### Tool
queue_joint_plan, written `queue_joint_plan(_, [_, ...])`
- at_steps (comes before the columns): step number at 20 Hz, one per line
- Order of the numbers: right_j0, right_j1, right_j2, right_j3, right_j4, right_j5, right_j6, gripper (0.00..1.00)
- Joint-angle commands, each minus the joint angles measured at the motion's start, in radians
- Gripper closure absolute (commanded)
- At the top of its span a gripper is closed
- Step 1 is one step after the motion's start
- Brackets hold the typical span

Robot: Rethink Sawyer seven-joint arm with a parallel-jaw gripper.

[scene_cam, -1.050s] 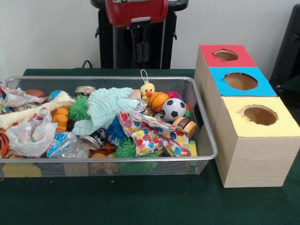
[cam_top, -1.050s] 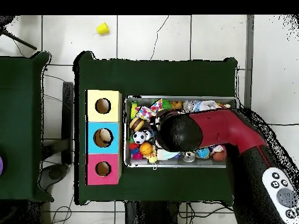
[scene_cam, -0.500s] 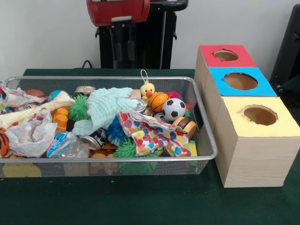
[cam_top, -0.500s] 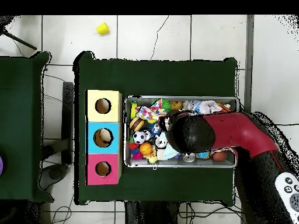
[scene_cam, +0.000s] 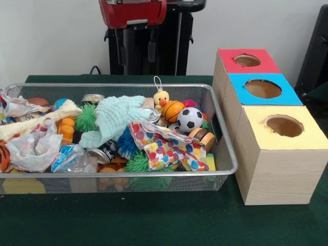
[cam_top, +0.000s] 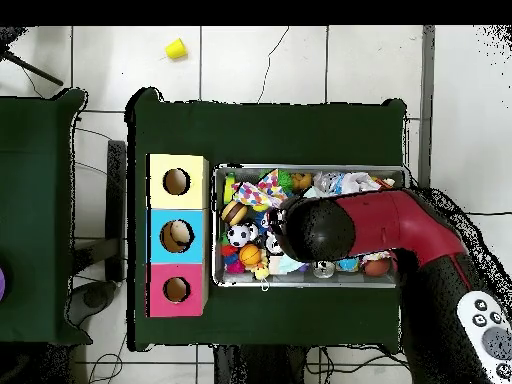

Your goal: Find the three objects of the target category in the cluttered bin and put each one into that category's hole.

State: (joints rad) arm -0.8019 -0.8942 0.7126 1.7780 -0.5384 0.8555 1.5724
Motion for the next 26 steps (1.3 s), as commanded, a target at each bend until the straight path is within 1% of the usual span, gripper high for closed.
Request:
queue_joint_plan(1, [-0.007, 0.005, -0.027, -0.008, -0.062, 0.135, -0.182, 0.0])
queue_joint_plan(9, [-0.002, 0.019, -0.019, -0.025, -0.063, 0.141, -0.174, 0.0])
queue_joint_plan(13, [0.003, 0.012, -0.017, -0.024, -0.055, 0.137, -0.158, 0.0])
queue_joint_plan(18, [0.006, 0.02, -0.01, -0.017, -0.069, 0.072, -0.14, 0.0])
queue_joint_plan(20, [0.001, 0.022, -0.005, -0.019, -0.08, 0.051, -0.15, 0.0])
queue_joint_plan(24, [0.0, 0.02, -0.002, -0.042, -0.097, 0.061, -0.179, 0.0])
queue_joint_plan(26, [0.006, 0.027, -0.002, -0.054, -0.114, 0.05, -0.185, 0.0])
